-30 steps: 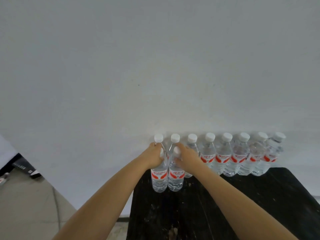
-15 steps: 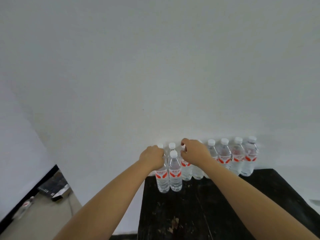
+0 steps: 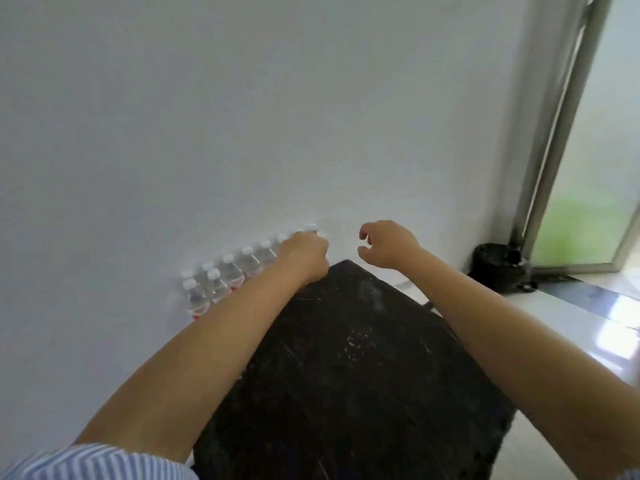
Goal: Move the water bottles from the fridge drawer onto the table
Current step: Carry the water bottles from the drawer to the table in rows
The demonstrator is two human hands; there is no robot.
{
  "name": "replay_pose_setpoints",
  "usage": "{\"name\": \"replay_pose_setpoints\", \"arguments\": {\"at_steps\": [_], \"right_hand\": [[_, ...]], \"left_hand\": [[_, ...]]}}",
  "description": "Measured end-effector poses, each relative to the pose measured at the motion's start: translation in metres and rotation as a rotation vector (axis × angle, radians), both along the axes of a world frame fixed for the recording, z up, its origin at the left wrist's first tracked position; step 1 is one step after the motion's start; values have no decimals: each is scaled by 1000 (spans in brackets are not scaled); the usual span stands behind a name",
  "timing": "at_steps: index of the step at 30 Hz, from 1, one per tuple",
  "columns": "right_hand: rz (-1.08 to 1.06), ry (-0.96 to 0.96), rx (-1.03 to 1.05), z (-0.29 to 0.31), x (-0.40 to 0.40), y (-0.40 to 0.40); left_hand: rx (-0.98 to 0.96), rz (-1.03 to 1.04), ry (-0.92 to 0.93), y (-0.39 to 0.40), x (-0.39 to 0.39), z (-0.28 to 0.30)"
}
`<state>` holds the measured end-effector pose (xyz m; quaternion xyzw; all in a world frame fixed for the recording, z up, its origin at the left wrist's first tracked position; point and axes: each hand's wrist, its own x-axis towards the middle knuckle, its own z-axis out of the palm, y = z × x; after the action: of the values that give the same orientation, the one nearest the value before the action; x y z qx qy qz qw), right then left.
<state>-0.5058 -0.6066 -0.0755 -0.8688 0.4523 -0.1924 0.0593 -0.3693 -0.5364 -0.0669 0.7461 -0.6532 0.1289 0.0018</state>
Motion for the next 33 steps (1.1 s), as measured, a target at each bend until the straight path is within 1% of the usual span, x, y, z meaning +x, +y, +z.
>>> {"name": "replay_pose_setpoints", "arguments": {"at_steps": [6, 11, 15, 18, 22, 27, 33], "right_hand": [[-305, 21, 8, 8, -193, 37], [-561, 32, 35, 10, -356, 76], [-711, 48, 34, 12, -485, 104], [-783, 65, 64, 14, -580, 122], [-882, 90, 81, 15, -692, 140], [-965, 117, 135, -1, -804, 142], [-1067, 94, 229, -27, -927, 112]], "left_hand": [[39, -322, 69, -21, -169, 2], [94, -586, 84, -25, -336, -1], [97, -754, 58, -27, -476, -3], [104, -825, 82, -26, -573, -7], [106, -899, 131, -23, -684, -16], [172, -985, 114, -35, -795, -24], [216, -1022, 104, -86, -920, -44]]}}
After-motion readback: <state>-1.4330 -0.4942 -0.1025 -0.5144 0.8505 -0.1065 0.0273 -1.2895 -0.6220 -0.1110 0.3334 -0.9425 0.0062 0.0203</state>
